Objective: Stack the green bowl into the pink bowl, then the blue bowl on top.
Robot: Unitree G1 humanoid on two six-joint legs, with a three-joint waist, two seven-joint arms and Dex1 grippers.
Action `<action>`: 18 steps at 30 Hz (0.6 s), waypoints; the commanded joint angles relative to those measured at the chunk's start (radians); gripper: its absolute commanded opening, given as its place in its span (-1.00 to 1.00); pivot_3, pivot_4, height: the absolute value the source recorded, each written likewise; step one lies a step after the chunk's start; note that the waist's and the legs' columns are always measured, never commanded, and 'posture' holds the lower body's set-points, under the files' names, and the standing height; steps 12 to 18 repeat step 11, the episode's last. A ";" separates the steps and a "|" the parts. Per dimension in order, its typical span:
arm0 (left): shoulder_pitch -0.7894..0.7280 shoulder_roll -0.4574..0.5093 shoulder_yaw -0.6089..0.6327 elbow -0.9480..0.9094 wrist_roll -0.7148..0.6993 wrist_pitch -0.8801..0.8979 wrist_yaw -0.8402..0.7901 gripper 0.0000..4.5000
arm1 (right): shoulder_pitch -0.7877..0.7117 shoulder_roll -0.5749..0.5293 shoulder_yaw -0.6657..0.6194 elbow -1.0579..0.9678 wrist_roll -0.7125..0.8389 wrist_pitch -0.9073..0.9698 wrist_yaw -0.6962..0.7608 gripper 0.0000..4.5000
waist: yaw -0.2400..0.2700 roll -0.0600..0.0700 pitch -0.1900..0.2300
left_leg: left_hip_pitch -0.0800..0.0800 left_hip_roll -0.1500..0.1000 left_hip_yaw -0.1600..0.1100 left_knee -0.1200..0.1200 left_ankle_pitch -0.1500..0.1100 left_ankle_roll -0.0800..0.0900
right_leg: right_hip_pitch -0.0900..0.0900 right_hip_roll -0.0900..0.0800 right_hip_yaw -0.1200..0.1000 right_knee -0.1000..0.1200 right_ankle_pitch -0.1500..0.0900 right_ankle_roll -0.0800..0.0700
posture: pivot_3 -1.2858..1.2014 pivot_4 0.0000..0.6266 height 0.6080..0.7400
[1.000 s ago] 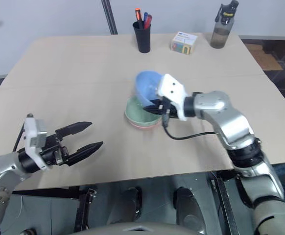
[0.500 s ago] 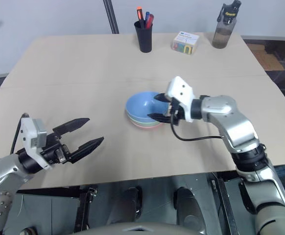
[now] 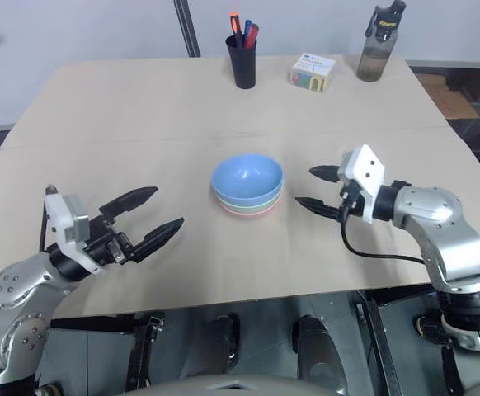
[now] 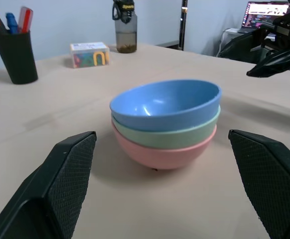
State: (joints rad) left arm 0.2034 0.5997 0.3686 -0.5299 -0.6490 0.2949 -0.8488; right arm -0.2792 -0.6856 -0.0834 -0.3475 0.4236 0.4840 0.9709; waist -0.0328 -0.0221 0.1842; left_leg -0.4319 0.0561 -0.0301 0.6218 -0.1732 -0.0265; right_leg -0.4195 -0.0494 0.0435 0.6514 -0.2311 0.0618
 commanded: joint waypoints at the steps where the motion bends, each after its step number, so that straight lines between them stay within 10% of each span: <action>1: 0.062 0.008 0.071 0.014 0.010 -0.072 -0.047 1.00 | 0.092 -0.063 -0.152 0.011 0.060 -0.076 0.078 0.47 | 0.000 0.000 0.000 | 0.000 0.000 0.000 0.000 0.000 0.000 | 0.000 0.000 0.000 0.000 0.000 0.000 | 0.03 -0.52 1.00; 18: 0.184 0.015 0.143 0.035 0.018 -0.114 -0.066 1.00 | 0.274 -0.150 -0.362 0.055 0.130 -0.143 0.170 0.47 | -0.002 0.000 0.000 | 0.002 0.000 0.000 0.001 0.000 0.000 | 0.001 -0.001 0.000 -0.001 0.000 0.000 | 0.03 -0.52 1.00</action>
